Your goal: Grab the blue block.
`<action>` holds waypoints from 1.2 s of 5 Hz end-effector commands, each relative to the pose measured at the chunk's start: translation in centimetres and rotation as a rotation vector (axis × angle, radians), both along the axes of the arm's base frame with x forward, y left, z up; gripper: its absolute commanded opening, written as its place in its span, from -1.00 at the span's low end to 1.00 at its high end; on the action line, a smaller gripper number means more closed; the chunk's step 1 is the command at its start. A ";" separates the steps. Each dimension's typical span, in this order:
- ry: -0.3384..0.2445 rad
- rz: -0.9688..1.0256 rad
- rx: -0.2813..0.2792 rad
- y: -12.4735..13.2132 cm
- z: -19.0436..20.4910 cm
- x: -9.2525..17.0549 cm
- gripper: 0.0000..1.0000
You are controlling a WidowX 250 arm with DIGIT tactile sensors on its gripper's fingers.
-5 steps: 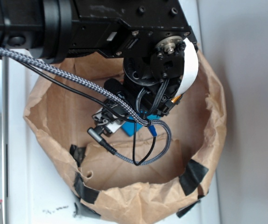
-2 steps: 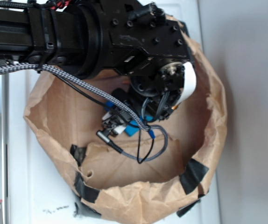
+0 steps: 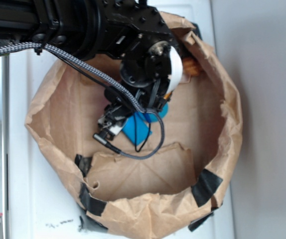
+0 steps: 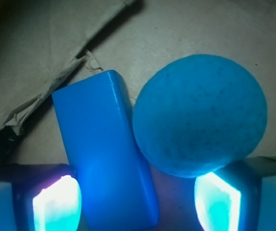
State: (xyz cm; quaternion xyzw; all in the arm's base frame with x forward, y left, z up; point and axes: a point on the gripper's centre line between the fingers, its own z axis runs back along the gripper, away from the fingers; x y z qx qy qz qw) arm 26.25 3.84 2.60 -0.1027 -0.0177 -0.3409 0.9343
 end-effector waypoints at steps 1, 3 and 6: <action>-0.023 -0.050 0.025 -1.1 0.8 0.5 1.00; -0.077 0.002 0.083 -1.9 0.3 0.2 1.00; -0.135 0.055 0.001 -1.1 3.0 0.4 -1.00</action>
